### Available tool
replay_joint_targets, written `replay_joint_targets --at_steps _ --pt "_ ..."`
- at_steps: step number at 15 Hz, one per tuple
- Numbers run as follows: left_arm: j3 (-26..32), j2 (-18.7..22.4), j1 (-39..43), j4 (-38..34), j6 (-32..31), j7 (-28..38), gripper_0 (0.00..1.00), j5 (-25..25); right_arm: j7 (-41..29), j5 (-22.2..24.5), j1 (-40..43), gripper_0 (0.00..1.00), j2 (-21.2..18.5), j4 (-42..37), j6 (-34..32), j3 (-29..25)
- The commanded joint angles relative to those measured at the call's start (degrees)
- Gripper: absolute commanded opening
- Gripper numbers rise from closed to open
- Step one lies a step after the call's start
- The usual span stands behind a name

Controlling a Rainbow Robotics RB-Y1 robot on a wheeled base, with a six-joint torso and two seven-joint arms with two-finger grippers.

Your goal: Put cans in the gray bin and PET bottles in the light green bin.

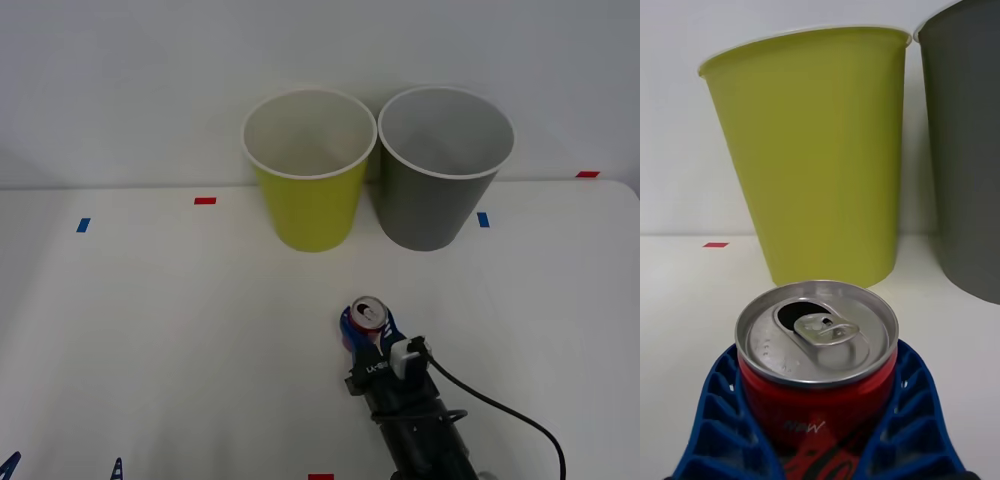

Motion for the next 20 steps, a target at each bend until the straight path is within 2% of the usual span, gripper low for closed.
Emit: replay_joint_targets --at_steps 1,3,6,10,13,16,19,20 --pt "0.00 0.00 0.00 0.00 0.00 0.00 1.00 0.00 -0.35 -0.54 0.17 0.00 -0.17 -3.07 3.44 -0.28" --pt "0.00 0.00 0.00 0.00 0.00 0.00 1.00 0.00 -0.35 -0.71 0.61 0.00 -0.88 -8.70 10.12 -0.90" --pt "0.00 0.00 0.00 0.00 0.00 0.00 1.00 0.00 -0.35 -0.89 2.19 0.00 -2.55 -22.41 26.21 -2.39" --pt "0.00 0.00 0.00 0.00 0.00 0.00 1.00 0.00 -0.97 -1.24 3.69 0.00 -5.36 -43.24 52.66 -5.29" --pt "0.00 0.00 0.00 0.00 0.00 0.00 1.00 0.00 -1.85 -1.41 3.60 0.00 -5.62 -53.96 67.69 -8.19" --pt "0.00 0.00 0.00 0.00 0.00 0.00 1.00 0.00 -2.55 -1.41 2.90 0.00 -6.85 -62.31 77.53 -10.48" --pt "0.00 0.00 0.00 0.00 0.00 0.00 1.00 0.00 -3.43 -2.12 -0.88 0.00 -7.47 -66.97 84.21 -13.73" --pt "0.00 0.00 0.00 0.00 0.00 0.00 1.00 0.00 -3.69 -3.61 -2.38 0.00 -7.56 -67.73 86.32 -15.22"
